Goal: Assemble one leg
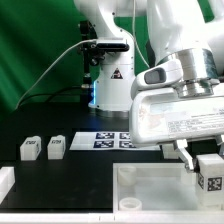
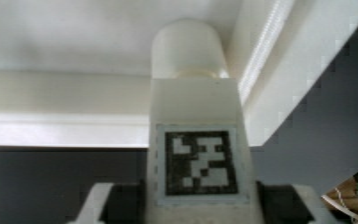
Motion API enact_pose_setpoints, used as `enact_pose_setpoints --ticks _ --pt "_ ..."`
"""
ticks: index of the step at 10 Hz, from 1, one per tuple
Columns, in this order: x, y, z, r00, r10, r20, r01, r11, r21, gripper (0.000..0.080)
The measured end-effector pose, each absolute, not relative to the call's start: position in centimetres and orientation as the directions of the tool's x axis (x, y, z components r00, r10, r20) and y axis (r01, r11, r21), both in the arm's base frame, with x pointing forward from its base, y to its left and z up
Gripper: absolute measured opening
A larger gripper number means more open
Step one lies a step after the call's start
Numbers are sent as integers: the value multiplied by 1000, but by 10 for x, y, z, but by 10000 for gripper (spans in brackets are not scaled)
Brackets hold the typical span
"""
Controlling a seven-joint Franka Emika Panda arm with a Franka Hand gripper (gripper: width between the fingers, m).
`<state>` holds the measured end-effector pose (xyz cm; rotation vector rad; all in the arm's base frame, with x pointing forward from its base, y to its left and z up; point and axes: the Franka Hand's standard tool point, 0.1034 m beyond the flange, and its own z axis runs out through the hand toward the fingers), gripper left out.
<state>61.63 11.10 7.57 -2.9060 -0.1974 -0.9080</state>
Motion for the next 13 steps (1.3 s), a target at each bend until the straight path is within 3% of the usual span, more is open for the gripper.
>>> enact_pose_setpoints --ticks 1,2,3,5,13 --pt "616 111 76 815 96 571 150 -987 -48 291" --pt "615 111 74 822 97 561 152 -987 -52 366" --pt "614 111 73 826 98 556 153 -987 -54 366" --pt "614 111 73 826 98 555 153 -987 -54 618" --pt "613 110 72 838 91 538 148 -987 -62 649"
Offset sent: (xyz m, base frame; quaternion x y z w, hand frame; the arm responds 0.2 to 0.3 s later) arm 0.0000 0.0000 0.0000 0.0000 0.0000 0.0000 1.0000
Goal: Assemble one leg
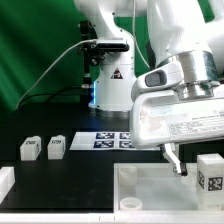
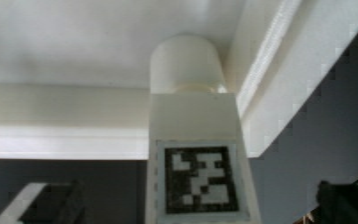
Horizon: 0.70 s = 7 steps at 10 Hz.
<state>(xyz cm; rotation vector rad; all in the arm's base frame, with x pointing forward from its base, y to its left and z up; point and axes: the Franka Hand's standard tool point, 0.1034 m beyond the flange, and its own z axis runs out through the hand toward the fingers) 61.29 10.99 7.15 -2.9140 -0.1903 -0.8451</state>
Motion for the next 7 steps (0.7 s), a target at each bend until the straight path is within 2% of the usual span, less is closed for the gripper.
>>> enact_pose_setpoints --ticks 2,3,4,5,6,7 --pt "614 109 100 878 48 477 113 -988 -108 649" --pt "611 114 106 909 34 415 98 -986 -134 649" --pt "620 111 117 912 26 410 89 -987 -135 649" --pt "624 110 119 917 25 399 87 -987 -137 649" --pt "621 114 116 959 33 281 84 -982 -171 649" --pt "626 114 116 975 47 218 89 -979 -186 649"
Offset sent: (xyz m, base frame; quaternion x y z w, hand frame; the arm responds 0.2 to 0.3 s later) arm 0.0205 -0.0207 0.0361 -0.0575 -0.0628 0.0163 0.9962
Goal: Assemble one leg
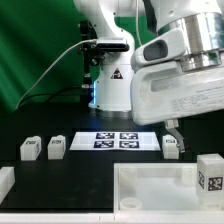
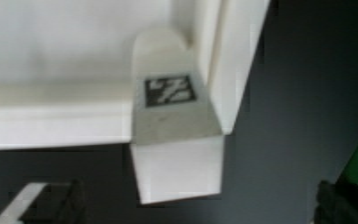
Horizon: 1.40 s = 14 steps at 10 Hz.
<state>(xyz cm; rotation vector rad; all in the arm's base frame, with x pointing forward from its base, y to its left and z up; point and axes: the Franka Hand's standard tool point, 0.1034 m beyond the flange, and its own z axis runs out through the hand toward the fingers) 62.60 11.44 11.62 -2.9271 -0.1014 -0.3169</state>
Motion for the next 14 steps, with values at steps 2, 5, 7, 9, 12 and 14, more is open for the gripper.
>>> enact_pose_setpoints --ticks 2,5,7,9,12,14 --pt "620 115 107 995 103 12 103 -971 -214 649" --pt "620 114 101 984 140 -112 111 -965 -236 649" --pt "621 113 100 985 138 -105 110 -966 -234 649" --pt "621 113 99 985 137 -107 109 -966 -234 649" --pt "632 104 86 994 68 -84 49 -976 -210 649" --pt "632 99 81 996 68 -59 55 -977 -204 649"
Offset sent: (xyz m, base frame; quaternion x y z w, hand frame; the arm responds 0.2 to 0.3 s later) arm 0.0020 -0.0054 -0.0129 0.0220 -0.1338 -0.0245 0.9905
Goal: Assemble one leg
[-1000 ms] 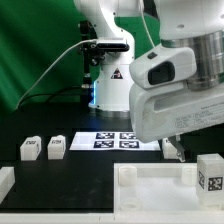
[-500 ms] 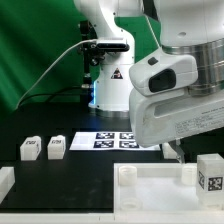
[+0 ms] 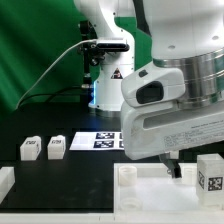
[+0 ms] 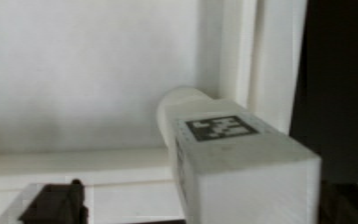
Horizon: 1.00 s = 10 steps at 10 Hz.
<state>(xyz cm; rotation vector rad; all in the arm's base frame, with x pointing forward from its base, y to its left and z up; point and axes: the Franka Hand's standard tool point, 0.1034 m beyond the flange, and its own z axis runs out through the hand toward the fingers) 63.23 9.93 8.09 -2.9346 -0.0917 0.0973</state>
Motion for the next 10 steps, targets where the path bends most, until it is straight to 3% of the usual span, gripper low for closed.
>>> enact_pose_setpoints --ticks 1,4,6,8,10 --pt "632 99 81 996 68 -59 55 -977 -204 649" --pt "632 100 81 997 27 -68 13 -979 -202 291" --pt "633 100 81 997 -6 -74 -21 -979 -202 291" --pt "634 104 80 945 -303 -124 -322 -929 -182 291" --pt "635 110 79 763 -623 -169 -644 -753 -134 291"
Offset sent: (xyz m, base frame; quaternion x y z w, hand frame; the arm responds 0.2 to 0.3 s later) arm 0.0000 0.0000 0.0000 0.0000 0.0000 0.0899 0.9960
